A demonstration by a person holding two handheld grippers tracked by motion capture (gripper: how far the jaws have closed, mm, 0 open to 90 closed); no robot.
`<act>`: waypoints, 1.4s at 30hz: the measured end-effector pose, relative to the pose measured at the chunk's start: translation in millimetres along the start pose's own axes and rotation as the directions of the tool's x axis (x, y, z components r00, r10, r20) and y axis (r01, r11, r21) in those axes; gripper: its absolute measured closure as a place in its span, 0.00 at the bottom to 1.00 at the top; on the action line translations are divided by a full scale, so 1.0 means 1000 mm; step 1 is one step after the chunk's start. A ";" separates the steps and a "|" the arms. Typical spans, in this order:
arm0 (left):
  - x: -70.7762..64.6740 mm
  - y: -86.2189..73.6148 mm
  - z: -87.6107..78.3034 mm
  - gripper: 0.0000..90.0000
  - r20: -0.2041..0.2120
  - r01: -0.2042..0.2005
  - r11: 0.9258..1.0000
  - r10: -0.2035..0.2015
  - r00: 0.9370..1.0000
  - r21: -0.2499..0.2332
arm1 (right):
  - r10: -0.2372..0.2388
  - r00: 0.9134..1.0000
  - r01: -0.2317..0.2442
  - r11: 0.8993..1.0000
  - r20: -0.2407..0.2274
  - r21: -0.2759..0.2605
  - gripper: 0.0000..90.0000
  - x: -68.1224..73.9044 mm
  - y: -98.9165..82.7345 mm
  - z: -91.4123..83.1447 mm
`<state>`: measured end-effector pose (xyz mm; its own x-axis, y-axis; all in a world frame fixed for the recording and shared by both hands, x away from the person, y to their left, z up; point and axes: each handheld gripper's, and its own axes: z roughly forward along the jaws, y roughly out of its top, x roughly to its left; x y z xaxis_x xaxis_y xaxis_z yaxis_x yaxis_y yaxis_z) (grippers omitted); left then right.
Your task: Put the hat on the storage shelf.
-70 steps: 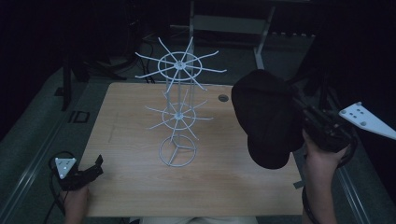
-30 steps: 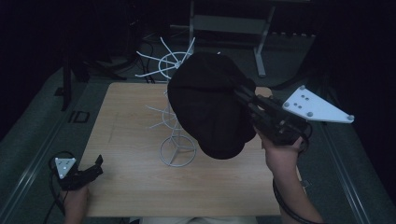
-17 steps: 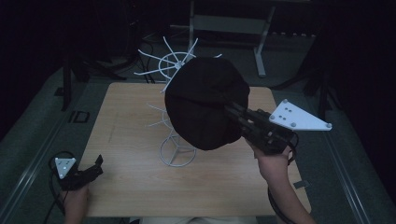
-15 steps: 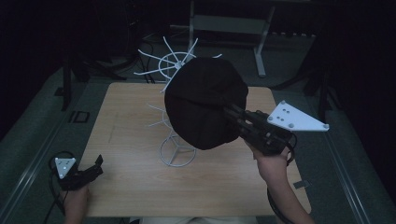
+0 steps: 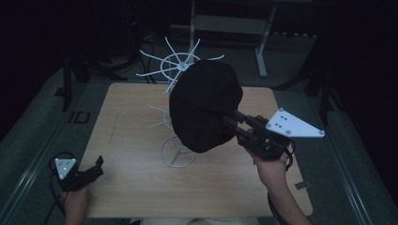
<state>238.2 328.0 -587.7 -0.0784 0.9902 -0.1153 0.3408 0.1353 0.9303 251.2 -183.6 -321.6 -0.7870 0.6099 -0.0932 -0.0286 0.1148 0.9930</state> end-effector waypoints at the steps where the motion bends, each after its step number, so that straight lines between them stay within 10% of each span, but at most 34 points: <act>1: 0.000 0.000 0.000 0.02 0.000 0.000 1.000 0.000 1.000 0.000 | -0.002 1.000 0.002 1.000 -0.002 -0.001 0.70 0.000 0.000 -0.001; 23: 0.000 0.000 0.000 0.02 -0.001 0.001 1.000 -0.001 1.000 -0.002 | 0.015 0.997 -0.015 1.000 0.073 0.001 0.40 -0.017 -0.026 -0.042; 42: 0.000 0.000 0.000 0.02 -0.002 -0.001 1.000 0.001 1.000 -0.001 | 0.041 0.976 -0.085 0.976 0.212 0.201 0.14 -0.079 -0.136 -0.038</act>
<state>238.1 327.7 -587.7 -0.0797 0.9903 -0.1138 0.3401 0.1343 0.9308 294.0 -277.1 -446.9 -0.6391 0.7663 -0.0655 0.1624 0.2178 0.9624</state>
